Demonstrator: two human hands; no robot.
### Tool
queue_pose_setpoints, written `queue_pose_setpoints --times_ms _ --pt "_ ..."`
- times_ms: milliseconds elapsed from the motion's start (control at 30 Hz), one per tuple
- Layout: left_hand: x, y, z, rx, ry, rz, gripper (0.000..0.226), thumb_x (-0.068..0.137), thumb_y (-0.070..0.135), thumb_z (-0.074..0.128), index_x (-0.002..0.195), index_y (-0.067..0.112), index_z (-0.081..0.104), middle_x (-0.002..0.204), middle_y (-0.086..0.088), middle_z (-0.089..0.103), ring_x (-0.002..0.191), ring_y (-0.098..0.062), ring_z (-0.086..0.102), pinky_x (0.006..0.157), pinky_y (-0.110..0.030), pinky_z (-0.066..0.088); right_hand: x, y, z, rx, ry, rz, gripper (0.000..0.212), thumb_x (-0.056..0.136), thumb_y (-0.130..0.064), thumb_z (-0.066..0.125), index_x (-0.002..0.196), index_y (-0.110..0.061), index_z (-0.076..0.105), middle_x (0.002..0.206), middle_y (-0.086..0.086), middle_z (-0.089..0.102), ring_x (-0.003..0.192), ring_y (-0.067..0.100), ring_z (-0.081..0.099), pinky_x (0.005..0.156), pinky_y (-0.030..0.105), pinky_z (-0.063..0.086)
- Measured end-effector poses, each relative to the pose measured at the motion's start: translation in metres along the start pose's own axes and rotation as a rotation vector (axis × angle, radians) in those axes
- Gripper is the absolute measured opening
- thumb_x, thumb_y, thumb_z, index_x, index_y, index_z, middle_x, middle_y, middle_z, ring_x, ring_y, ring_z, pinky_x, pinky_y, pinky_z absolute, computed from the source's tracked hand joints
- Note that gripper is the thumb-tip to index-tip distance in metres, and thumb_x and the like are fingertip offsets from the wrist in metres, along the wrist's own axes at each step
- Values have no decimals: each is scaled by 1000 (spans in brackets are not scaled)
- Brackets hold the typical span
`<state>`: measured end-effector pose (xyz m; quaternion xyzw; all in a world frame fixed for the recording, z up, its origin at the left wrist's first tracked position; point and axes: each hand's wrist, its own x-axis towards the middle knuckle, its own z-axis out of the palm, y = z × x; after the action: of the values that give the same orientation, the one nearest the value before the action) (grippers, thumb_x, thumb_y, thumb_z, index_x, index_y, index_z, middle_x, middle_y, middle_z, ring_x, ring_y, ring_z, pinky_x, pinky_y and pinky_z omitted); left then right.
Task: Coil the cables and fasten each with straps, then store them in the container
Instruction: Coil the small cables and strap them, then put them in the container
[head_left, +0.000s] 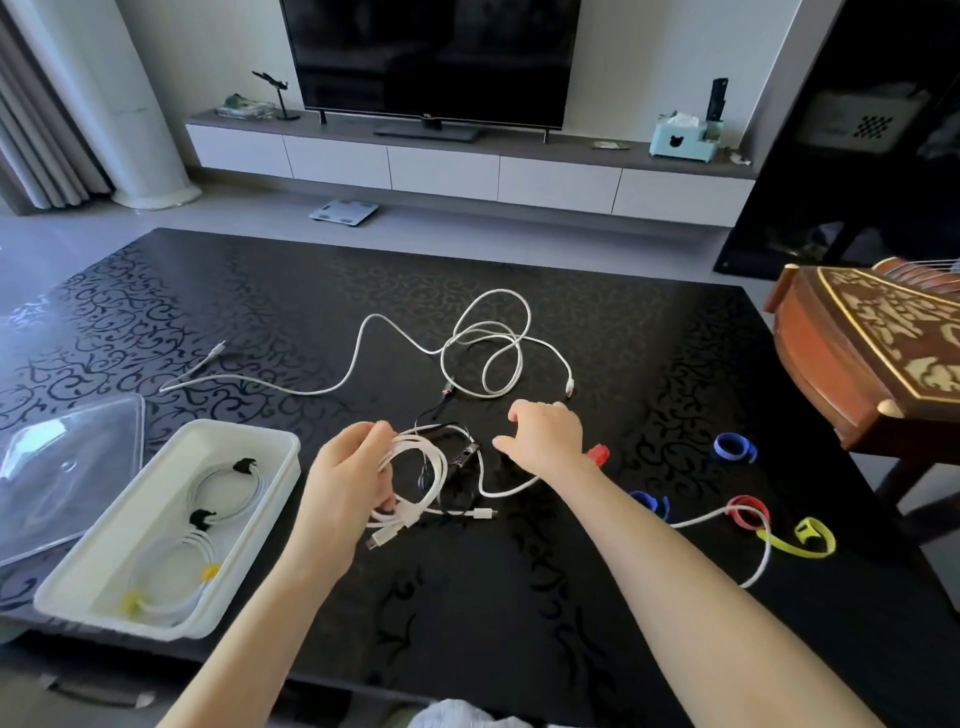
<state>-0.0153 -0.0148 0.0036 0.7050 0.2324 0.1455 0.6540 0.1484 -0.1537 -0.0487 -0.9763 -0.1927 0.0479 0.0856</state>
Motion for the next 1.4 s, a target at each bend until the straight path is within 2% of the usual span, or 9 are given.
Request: queue_pose_setpoints --times_ms 133,333,467,567,733,900,1000,1167,1400 --pt "2 6 -7 216 21 31 49 97 30 42 70 -10 45 43 4 26 43 -13 25 57 -33 29 17 3 12 119 -111 61 34 87 -28 62 118 -15 60 119 7 62 111 28 58 86 33 47" --pt "-8 18 5 370 -70 153 47 94 37 48 67 -2 48 51 2 28 49 -11 26 56 -32 25 -38 6 -45 953 25 -43 21 74 -16 78 93 -19 71 89 -2 70 87 14 65 84 29 53" --pt "-26 36 28 370 -218 211 36 87 44 56 72 14 69 55 -2 54 51 -4 45 53 -19 35 -107 -5 -84 920 80 -226 22 73 -15 80 90 -22 69 81 -4 70 76 8 65 72 18 53" --pt "-34 43 39 355 -271 226 32 85 44 61 73 15 69 69 -11 66 59 -9 53 59 -24 40 -136 -9 -98 809 165 -341 15 76 -12 77 87 -20 69 79 -9 66 72 4 62 65 13 48" --pt "-52 54 40 308 -368 239 32 89 38 58 66 16 62 55 1 50 49 -4 41 51 -17 32 -163 -2 -120 915 104 -315 18 73 -8 79 84 -18 70 75 -9 69 70 0 65 66 10 48" --pt "-71 63 43 274 -395 312 32 95 18 50 67 3 48 55 2 37 48 -6 33 49 -18 29 -180 10 -127 1268 13 -174 19 73 2 75 84 -11 67 83 6 73 78 19 70 72 25 55" --pt "-82 65 47 119 -344 188 33 94 16 49 66 0 48 54 -5 35 46 -10 32 49 -23 30 -190 13 -125 1474 9 -111 29 71 11 71 73 -18 63 80 3 68 81 18 65 78 29 50" --pt "-99 73 50 -141 -402 3 47 93 13 46 46 16 49 44 -3 25 46 -17 23 49 -28 30 -207 14 -121 1310 92 -137 45 70 16 64 79 -28 63 74 -9 54 78 4 56 81 25 42" --pt "-107 92 47 -378 -474 -182 56 85 14 39 30 17 40 45 -2 10 63 -26 1 53 -29 17 -225 22 -129 909 332 -304 35 74 4 72 80 -28 62 79 -6 61 73 12 58 67 17 47"
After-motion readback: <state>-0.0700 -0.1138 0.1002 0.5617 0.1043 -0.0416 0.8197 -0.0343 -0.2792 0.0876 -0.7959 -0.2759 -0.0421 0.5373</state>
